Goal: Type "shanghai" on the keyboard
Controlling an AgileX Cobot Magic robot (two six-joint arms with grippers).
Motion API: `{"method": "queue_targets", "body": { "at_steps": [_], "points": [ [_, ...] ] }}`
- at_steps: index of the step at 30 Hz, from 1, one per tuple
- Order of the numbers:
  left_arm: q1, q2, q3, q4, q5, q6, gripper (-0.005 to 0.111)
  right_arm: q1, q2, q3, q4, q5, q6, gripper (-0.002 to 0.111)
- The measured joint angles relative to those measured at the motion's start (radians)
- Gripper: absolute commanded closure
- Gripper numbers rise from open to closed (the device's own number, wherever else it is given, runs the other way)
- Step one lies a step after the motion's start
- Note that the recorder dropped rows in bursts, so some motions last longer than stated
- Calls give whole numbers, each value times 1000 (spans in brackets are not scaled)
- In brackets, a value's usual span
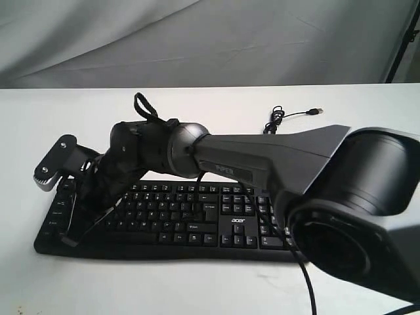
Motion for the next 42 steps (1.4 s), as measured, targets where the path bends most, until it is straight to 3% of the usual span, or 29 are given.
{"method": "queue_targets", "body": {
  "at_steps": [22,32,37,42],
  "points": [
    [0,0,0,0,0,0,107,0,11,-8,4,-15,9,108],
    [0,0,0,0,0,0,107,0,-79,-8,-105,1,45,108],
    [0,0,0,0,0,0,107,0,-127,62,-127,-1,68,108],
    [0,0,0,0,0,0,107,-5,-234,244,-142,-53,97,108]
  ]
}}
